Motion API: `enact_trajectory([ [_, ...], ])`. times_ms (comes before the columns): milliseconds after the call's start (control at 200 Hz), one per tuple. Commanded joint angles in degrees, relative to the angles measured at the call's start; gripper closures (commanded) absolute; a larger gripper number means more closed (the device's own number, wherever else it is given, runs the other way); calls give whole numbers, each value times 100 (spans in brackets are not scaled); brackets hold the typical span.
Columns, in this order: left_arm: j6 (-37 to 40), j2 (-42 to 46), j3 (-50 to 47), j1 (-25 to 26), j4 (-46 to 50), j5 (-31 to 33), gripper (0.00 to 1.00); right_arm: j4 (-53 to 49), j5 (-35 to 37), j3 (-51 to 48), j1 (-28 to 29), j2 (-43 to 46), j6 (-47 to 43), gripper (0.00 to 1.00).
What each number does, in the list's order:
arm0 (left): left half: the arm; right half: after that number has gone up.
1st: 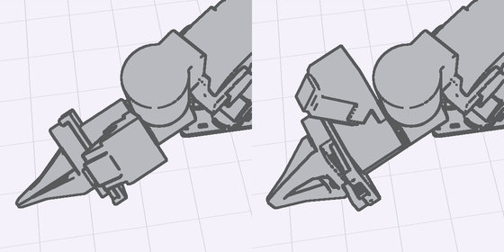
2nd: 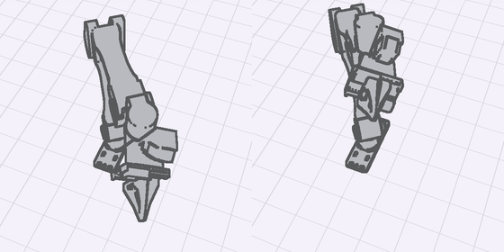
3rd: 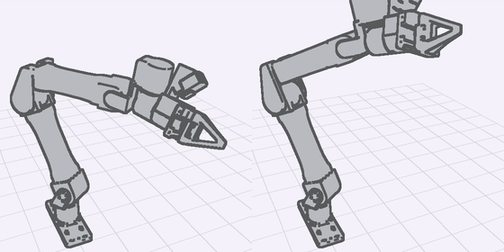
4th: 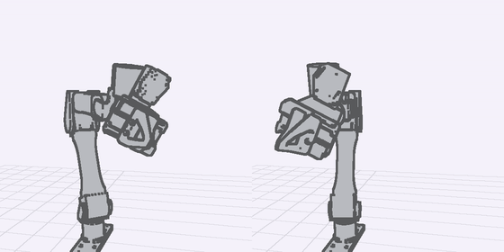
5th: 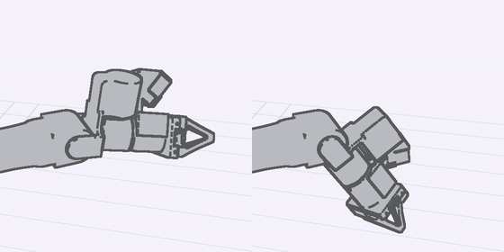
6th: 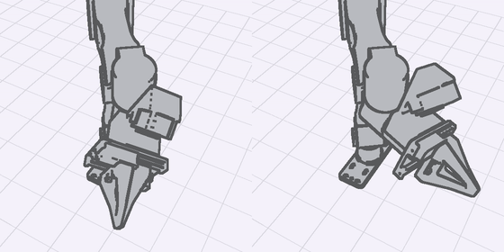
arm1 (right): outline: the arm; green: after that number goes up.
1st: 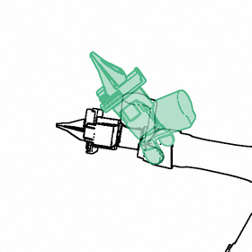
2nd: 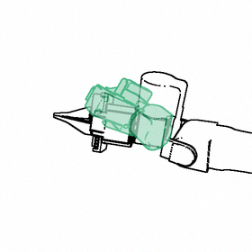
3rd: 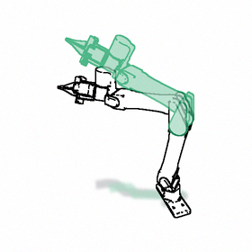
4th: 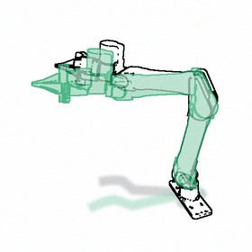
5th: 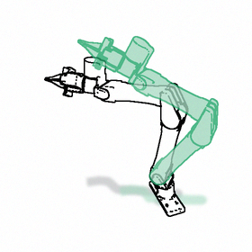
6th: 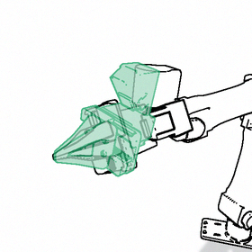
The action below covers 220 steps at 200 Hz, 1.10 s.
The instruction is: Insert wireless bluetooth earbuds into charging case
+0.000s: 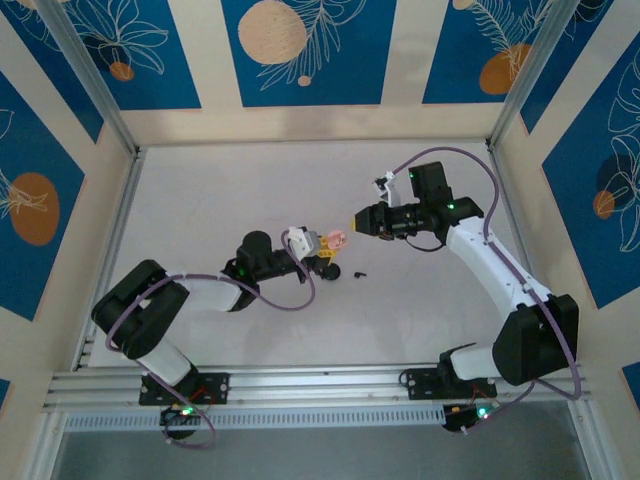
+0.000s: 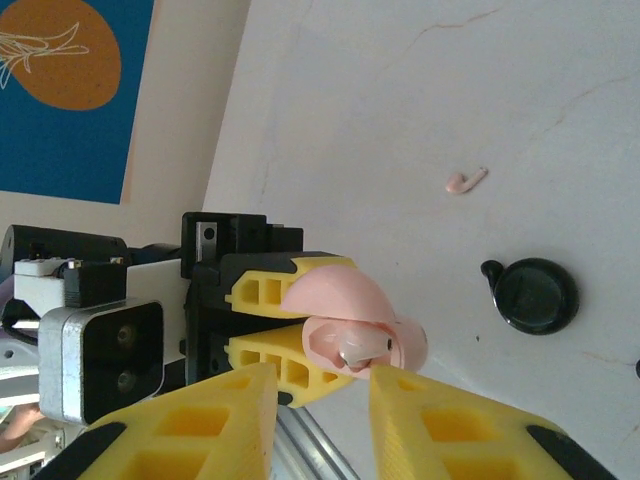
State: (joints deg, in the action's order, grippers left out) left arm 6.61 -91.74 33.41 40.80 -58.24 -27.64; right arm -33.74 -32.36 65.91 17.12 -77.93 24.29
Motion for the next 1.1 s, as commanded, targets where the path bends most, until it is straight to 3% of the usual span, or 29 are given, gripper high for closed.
enact_trajectory([
  [0,112,-71,-2,92,-352,-158,92,-56,-115,197,115,-120,-122,70],
  [1095,-50,-27,95,95,-334,-65,92,-795,751,277,586,-373,-551,79],
])
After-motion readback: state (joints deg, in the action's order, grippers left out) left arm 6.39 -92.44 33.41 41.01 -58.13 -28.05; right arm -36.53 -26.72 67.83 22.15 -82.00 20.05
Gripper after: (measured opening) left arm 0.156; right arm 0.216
